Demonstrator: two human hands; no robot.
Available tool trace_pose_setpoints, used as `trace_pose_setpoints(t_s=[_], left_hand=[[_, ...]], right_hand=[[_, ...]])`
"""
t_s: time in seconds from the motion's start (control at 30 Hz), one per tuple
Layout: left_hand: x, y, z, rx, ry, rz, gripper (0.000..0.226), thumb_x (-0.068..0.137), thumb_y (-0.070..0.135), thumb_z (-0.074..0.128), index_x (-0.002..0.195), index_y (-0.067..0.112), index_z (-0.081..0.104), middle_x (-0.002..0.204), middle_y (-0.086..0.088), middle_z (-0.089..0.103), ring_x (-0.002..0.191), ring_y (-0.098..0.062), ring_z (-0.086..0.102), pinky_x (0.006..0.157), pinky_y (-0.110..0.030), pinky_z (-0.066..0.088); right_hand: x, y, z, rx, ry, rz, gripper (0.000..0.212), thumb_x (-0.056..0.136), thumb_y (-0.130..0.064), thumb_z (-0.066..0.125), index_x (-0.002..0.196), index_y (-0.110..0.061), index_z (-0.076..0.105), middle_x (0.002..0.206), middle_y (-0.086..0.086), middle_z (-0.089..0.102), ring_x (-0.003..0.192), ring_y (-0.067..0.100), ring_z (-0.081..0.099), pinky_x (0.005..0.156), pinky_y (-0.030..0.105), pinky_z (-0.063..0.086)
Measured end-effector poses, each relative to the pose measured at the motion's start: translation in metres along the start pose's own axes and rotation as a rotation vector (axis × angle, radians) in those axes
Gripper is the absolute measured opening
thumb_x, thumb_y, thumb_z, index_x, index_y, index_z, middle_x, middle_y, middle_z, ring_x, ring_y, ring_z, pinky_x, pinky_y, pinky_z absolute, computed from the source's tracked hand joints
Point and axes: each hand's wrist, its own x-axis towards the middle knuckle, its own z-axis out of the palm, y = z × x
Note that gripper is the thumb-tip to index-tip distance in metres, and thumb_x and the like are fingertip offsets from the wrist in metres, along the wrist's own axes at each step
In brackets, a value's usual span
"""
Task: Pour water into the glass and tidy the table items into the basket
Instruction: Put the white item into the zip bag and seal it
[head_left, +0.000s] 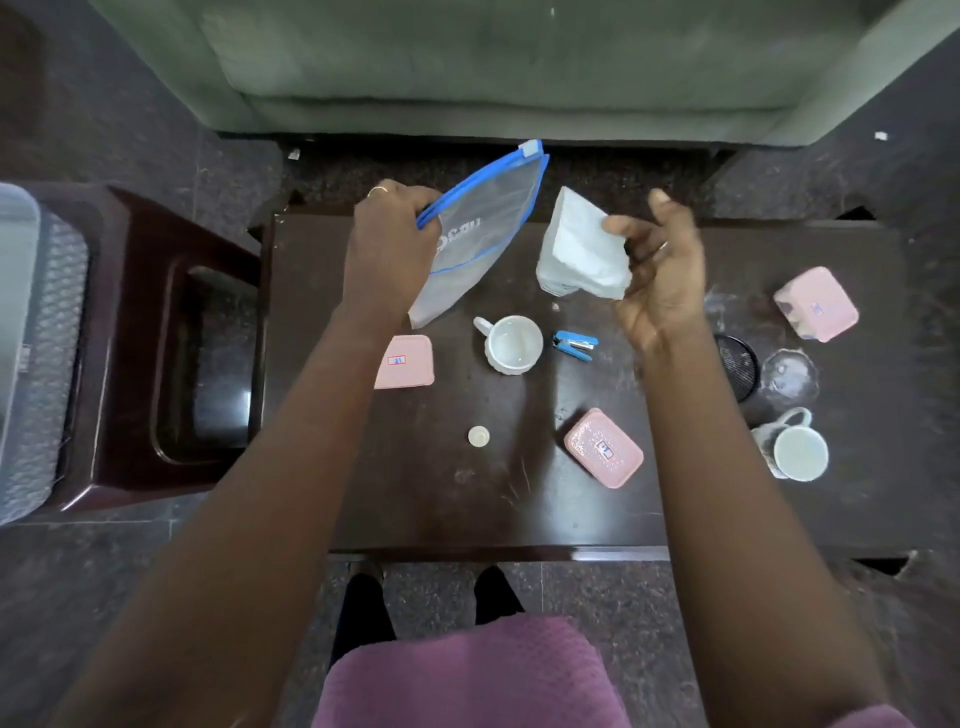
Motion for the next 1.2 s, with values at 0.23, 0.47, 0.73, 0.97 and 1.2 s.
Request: trace_pose_setpoints(t_s=[0.23,0.47,0.73,0.97,1.2], left_hand=[[-0.006,0.017,0.017,0.011,-0.053,-0.01,0.03,0.086,0.011,0.047,0.108,0.018,0.067,0.113,-0.014,0.061,0.101,-0.029,0.058,0.088,-0.039,0.049],[-0.009,0.035,0.028,0.055,-0.024,-0.026,0.028,0.084,0.01,0.045,0.101,0.014,0.067,0.11,-0.013,0.06,0.095,-0.032,0.057,0.079,-0.04,0.049],[-0.019,0.044,0.042,0.075,-0.023,-0.02,0.028,0.086,0.013,0.045,0.104,0.015,0.066,0.111,-0.012,0.061,0.096,-0.033,0.058,0.081,-0.043,0.051],[-0.027,0.049,0.054,0.084,-0.034,-0.013,0.027,0.085,0.014,0.045,0.102,0.016,0.066,0.105,-0.014,0.062,0.09,-0.034,0.058,0.073,-0.039,0.048],[-0.033,0.046,0.058,0.083,-0.026,-0.009,0.029,0.086,0.013,0.046,0.108,0.017,0.065,0.111,-0.013,0.061,0.093,-0.034,0.06,0.078,-0.042,0.052]], right_hand=[[-0.005,-0.028,-0.069,-0.084,0.161,-0.045,0.022,0.083,0.011,0.055,0.085,-0.011,0.053,0.089,0.01,0.063,0.067,0.015,0.068,0.059,0.029,0.059],[-0.013,-0.05,-0.16,-1.134,0.331,-0.044,0.019,0.083,-0.007,0.057,0.101,-0.005,0.058,0.1,0.016,0.064,0.093,0.031,0.061,0.077,0.039,0.05],[-0.004,-0.023,-0.181,-1.598,0.355,0.003,0.039,0.092,-0.008,0.052,0.13,-0.007,0.05,0.134,0.022,0.053,0.123,0.038,0.047,0.098,0.036,0.039],[0.013,-0.014,-0.183,-1.445,0.406,-0.055,0.032,0.092,-0.009,0.05,0.122,-0.002,0.053,0.127,0.025,0.056,0.12,0.04,0.05,0.095,0.037,0.04],[0.021,-0.009,-0.181,-1.503,0.27,0.057,0.035,0.092,-0.012,0.049,0.126,-0.01,0.044,0.123,0.03,0.054,0.114,0.044,0.051,0.091,0.043,0.045]])
